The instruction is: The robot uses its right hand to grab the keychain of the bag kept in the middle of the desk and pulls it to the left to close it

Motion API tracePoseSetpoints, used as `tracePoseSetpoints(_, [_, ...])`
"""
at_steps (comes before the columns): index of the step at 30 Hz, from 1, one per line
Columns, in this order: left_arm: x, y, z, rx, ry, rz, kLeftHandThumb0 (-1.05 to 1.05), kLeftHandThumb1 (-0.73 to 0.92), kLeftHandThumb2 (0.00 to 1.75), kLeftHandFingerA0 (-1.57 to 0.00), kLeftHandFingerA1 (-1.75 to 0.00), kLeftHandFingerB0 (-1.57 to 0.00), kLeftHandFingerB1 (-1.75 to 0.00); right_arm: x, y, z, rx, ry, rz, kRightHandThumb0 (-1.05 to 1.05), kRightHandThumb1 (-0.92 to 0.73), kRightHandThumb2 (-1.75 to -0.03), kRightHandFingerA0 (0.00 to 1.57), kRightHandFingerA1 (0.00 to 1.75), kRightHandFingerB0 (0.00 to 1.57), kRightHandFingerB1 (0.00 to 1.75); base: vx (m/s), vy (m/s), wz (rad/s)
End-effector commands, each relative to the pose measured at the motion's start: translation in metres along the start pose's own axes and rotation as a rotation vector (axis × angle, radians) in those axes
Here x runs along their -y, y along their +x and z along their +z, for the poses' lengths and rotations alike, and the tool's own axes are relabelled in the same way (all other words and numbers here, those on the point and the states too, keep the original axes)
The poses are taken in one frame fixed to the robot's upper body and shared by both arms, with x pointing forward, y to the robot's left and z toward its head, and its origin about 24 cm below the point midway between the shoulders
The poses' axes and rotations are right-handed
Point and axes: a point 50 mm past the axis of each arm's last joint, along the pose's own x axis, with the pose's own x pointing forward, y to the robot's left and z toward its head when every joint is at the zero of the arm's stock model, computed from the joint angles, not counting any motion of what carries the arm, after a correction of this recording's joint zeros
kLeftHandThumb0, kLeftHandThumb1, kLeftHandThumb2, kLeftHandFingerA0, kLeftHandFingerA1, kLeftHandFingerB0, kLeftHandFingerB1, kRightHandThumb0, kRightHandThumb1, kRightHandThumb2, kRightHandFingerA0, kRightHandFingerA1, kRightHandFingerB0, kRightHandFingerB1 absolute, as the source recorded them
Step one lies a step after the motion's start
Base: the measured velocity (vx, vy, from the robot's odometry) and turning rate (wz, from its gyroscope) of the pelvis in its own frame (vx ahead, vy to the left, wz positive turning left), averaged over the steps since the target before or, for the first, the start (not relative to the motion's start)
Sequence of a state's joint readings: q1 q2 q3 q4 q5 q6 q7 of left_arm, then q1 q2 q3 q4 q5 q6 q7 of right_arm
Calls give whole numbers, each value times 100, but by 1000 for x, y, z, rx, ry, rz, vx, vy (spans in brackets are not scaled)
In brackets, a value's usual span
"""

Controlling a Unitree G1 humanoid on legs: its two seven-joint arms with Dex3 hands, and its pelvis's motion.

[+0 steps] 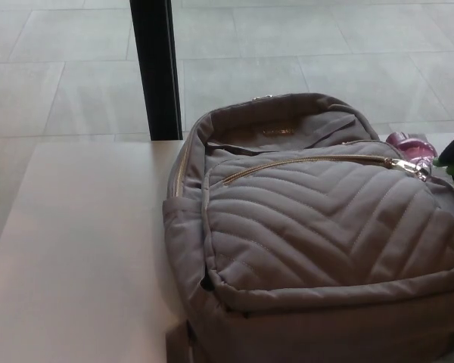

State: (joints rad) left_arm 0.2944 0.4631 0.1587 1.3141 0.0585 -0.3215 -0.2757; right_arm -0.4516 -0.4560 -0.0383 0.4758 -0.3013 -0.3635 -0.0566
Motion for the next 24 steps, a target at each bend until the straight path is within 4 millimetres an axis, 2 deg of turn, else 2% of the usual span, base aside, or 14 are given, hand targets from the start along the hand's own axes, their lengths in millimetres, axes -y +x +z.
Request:
tracePoseSetpoints(1, [-7,-2,0,-7,17,19,-105,90,85,-72,-113,-59,-105,0,6,9,78,-37,67,-14,-40,-111,120,137,99,122,0,0,0])
tracePoseSetpoints(2, [-8,-1,1,-6,28,17,-105,92,86,-70,-114,-57,-105,-3,8,11,84,-33,82,-8,-39,-121,88,175,79,150,0,0,0])
tracePoseSetpoints(4, [-8,-1,2,-5,23,21,-105,92,87,-68,-116,-57,-102,-12,14,18,104,-27,128,-13,-41,-125,89,175,77,154,0,0,0])
tracePoseSetpoints(5, [-8,-1,1,-13,-6,21,-105,89,83,-65,-116,-60,-104,-16,17,24,112,-24,144,-23,-44,-117,120,140,97,125,0,0,0])
tracePoseSetpoints(6, [-8,-1,1,-16,-18,21,-105,89,83,-65,-116,-60,-104,-17,18,25,114,-23,147,-23,-44,-117,120,140,97,125,0,0,0])
tracePoseSetpoints(7, [-8,-1,1,-15,-17,22,-105,88,83,-70,-116,-61,-106,-19,20,28,124,-15,154,-18,-44,-120,92,175,78,154,0,0,0])
tracePoseSetpoints(8, [-8,-1,2,-13,-8,21,-105,89,83,-68,-115,-60,-107,-22,23,32,131,-5,160,-13,-47,-122,92,174,72,152,0,0,0])
tracePoseSetpoints(9, [-8,-1,2,-12,12,21,-105,89,83,-65,-112,-58,-102,-27,27,41,140,7,165,-20,-44,-119,90,174,78,156,0,0,0])
tracePoseSetpoints(12, [-7,1,3,-21,-14,25,-105,88,84,-59,-115,-55,-99,-34,33,52,151,18,162,-17,-42,-123,91,175,77,159,0,0,0])
tracePoseSetpoints(13, [-6,2,4,-26,-58,16,-105,87,83,-50,-117,-50,-97,-37,35,57,159,21,158,-18,-44,-125,91,175,76,160,0,0,0])
tracePoseSetpoints(14, [-6,1,6,-3,-22,5,-105,89,84,-55,-118,-52,-101,-43,39,63,163,35,130,-16,-44,-126,90,175,73,167,0,0,0])
tracePoseSetpoints(18, [-5,2,6,-4,-6,6,-105,91,85,-59,-113,-55,-100,-50,41,67,128,68,118,-15,-41,-134,91,175,76,168,0,0,0])
tracePoseSetpoints(23, [-4,3,7,-9,-26,2,-105,87,84,-51,-121,-47,-102,-58,45,70,55,173,120,-21,-41,-133,91,175,79,164,0,0,0])
tracePoseSetpoints(24, [-4,2,6,-12,-32,2,-105,89,87,-58,-119,-50,-104,-59,46,71,45,192,119,-18,-40,-135,91,175,80,164,0,0,0])
